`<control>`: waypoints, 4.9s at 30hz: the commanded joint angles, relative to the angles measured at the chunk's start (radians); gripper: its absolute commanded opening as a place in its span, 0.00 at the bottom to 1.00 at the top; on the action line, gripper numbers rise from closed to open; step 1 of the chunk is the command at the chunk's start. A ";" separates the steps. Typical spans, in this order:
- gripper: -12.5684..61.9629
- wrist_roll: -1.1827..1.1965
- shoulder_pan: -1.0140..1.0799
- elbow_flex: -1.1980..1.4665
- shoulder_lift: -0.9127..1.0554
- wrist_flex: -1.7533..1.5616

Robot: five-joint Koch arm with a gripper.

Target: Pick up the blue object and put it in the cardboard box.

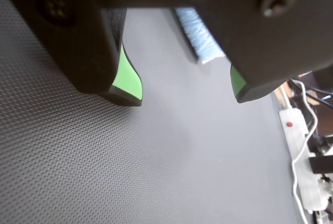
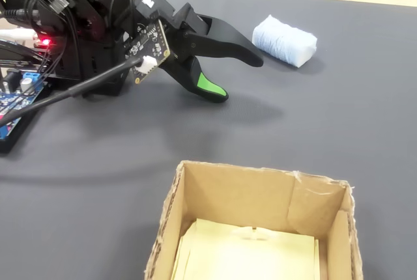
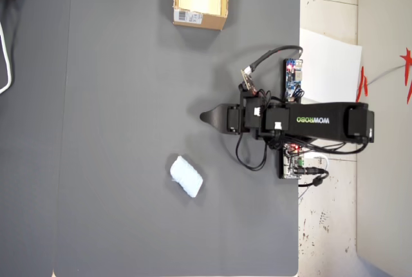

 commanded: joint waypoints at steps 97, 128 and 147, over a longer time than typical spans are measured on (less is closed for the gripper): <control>0.61 -0.074 -0.497 -0.049 0.087 -0.012; 0.61 -0.061 -0.623 -0.841 -0.419 0.611; 0.41 -0.017 -0.664 -1.065 -0.755 0.692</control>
